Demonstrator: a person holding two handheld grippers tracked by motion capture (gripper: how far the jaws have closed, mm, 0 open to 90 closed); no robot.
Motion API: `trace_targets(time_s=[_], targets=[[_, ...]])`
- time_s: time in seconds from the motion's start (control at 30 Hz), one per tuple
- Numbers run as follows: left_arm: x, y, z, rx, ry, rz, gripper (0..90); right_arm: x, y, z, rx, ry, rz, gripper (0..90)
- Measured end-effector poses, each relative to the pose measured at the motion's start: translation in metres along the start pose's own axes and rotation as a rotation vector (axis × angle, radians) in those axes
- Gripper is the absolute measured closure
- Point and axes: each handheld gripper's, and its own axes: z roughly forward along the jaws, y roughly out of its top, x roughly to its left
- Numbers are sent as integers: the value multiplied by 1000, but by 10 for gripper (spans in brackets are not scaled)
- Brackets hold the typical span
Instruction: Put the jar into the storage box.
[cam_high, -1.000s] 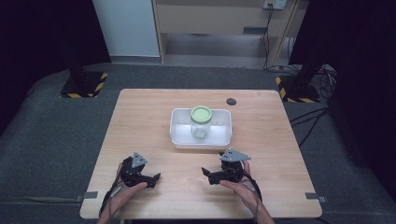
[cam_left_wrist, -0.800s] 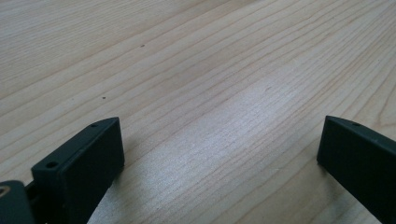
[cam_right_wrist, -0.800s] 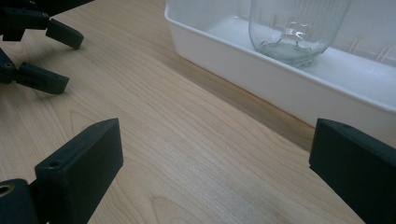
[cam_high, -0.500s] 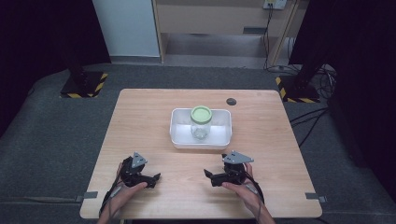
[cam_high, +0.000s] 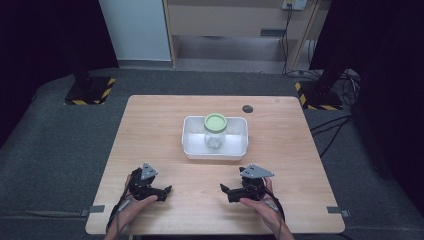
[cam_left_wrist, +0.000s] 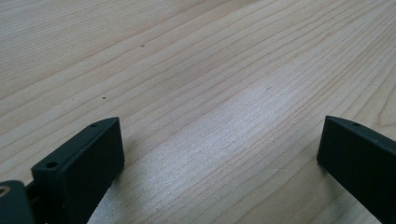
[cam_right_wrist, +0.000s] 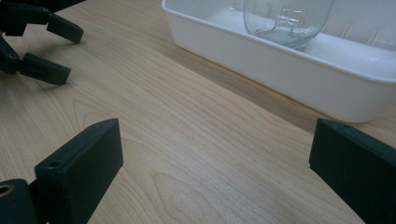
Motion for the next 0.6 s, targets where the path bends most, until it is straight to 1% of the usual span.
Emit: trace_targets(time_s=[0.37, 0.6], targets=[[0, 0, 0, 0, 0, -1, 0, -3, -8, -4, 8, -12, 18, 29], [0, 0, 0, 0, 0, 0, 0, -3, -12, -6, 12, -20, 17, 29]])
